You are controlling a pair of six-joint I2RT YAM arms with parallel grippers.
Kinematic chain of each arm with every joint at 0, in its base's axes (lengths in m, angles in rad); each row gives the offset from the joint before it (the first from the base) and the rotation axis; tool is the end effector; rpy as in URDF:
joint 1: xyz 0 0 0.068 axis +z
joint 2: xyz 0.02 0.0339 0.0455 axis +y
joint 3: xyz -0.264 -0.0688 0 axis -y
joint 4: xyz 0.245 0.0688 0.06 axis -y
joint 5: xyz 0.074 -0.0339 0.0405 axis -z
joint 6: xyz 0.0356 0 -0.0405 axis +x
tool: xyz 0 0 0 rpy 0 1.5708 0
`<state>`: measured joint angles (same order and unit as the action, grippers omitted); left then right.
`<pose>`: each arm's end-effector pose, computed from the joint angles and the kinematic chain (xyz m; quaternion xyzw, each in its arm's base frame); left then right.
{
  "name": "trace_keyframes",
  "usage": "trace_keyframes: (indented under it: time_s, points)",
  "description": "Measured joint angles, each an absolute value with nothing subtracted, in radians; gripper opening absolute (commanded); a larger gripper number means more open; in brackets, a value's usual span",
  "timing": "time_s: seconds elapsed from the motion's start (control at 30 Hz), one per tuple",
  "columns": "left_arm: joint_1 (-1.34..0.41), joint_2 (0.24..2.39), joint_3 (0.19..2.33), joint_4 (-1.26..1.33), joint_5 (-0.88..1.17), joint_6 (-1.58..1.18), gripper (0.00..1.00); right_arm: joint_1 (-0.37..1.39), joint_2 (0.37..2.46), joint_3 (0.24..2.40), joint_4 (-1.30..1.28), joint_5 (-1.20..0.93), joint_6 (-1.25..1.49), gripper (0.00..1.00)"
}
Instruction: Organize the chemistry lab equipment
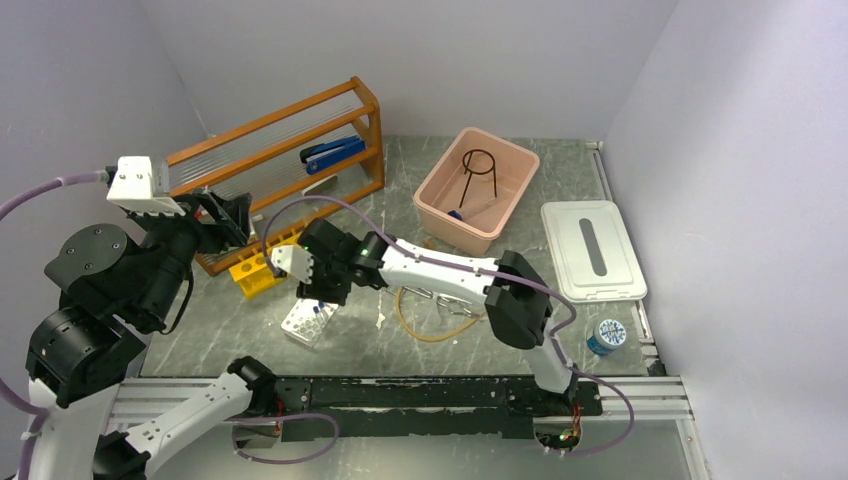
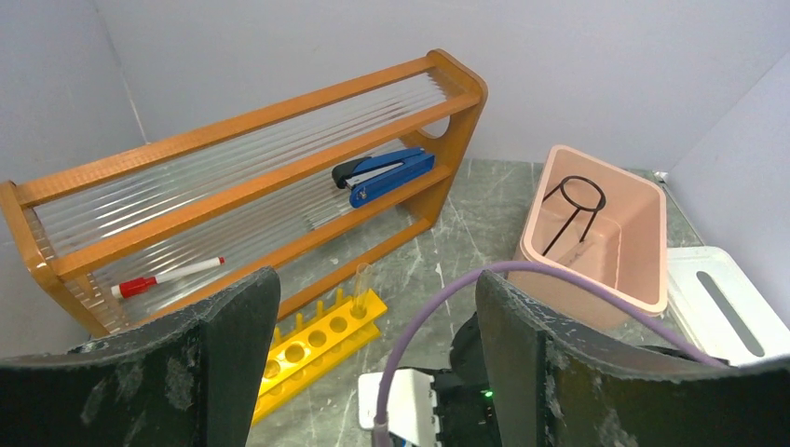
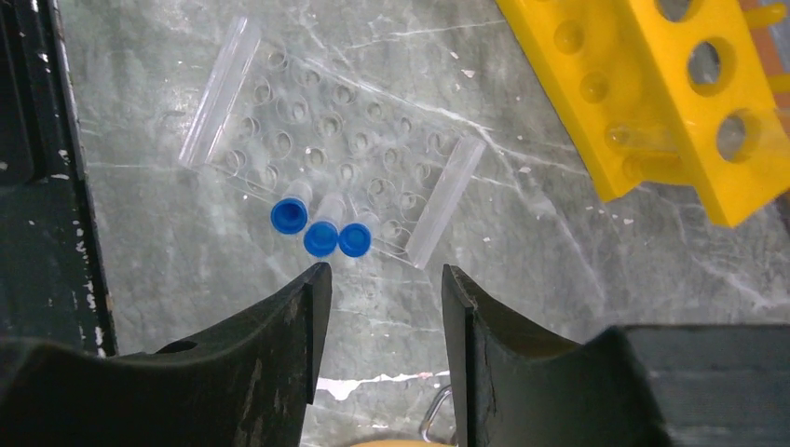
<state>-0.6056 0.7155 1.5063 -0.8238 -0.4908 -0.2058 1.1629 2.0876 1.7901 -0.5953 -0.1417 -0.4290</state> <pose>0.0554 -0.0179 0.4996 -0.0271 0.7168 -0.1058 0.6887 0.1821 0.4342 0.2435 -0.6886 0.6413 0.1813 0.2857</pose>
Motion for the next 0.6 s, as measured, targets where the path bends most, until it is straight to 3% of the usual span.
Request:
trace_keyframes:
  time_s: [0.3,0.6]
  points:
    - [-0.606,0.715,1.482,-0.824,-0.490,-0.212,0.81,1.135,1.914,1.590,-0.423,-0.142,-0.286,0.50]
    - [-0.606,0.715,1.457,-0.823,-0.485,-0.224,0.81,1.135,1.922,1.527,-0.271,-0.068,0.005,0.55]
